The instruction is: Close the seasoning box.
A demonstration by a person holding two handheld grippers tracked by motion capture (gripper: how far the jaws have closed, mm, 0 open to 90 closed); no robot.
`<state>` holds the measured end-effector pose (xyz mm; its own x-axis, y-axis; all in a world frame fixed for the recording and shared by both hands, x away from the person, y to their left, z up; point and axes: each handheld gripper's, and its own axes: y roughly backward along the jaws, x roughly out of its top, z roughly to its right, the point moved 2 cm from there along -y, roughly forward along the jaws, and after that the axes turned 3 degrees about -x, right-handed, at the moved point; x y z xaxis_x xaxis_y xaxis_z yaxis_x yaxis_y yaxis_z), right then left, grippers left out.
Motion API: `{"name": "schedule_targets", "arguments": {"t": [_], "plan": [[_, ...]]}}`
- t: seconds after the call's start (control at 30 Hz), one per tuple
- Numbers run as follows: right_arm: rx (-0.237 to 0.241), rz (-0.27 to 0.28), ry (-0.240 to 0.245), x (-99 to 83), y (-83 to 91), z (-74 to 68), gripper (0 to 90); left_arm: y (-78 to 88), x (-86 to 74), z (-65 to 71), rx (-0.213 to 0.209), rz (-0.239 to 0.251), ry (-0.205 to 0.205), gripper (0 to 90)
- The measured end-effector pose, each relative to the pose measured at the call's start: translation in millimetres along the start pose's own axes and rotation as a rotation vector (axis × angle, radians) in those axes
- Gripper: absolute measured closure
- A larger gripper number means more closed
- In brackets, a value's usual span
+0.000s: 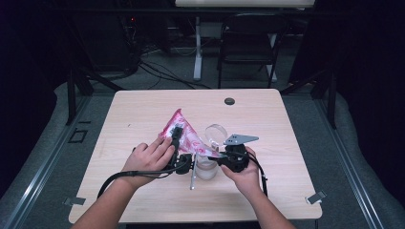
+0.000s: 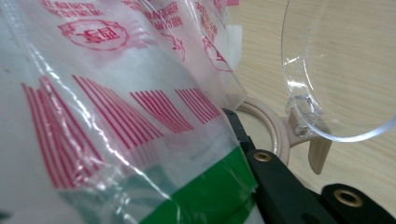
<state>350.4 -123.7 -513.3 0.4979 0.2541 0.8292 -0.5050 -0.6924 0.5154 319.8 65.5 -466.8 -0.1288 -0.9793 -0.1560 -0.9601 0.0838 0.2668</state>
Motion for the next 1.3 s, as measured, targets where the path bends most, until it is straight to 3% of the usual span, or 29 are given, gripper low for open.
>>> {"name": "schedule_targets", "arguments": {"t": [0.17, 0.53, 0.77, 1.07, 1.3], "plan": [[0.01, 0.008, 0.008, 1.0, 1.2, -0.7, 85.3, -2.2, -1.0, 2.4, -0.022, -0.014, -0.014, 71.4], [0.022, 0.045, 0.016, 2.9, 4.2, -2.0, 79.4, -3.1, -0.9, 3.6, -0.025, -0.013, -0.009, 71.9], [0.031, 0.068, 0.008, 3.5, 6.0, -2.5, 90.0, 0.2, -0.5, 0.1, 0.002, -0.002, 0.0, 71.9], [0.027, 0.047, -0.006, 3.2, 6.0, -0.5, 90.0, 3.1, 1.4, 1.0, -0.009, 0.0, -0.003, 71.9], [0.011, 0.049, -0.027, 3.2, 7.0, 0.7, 90.0, 5.7, 3.4, 0.2, 0.014, 0.012, -0.012, 71.8]]}}
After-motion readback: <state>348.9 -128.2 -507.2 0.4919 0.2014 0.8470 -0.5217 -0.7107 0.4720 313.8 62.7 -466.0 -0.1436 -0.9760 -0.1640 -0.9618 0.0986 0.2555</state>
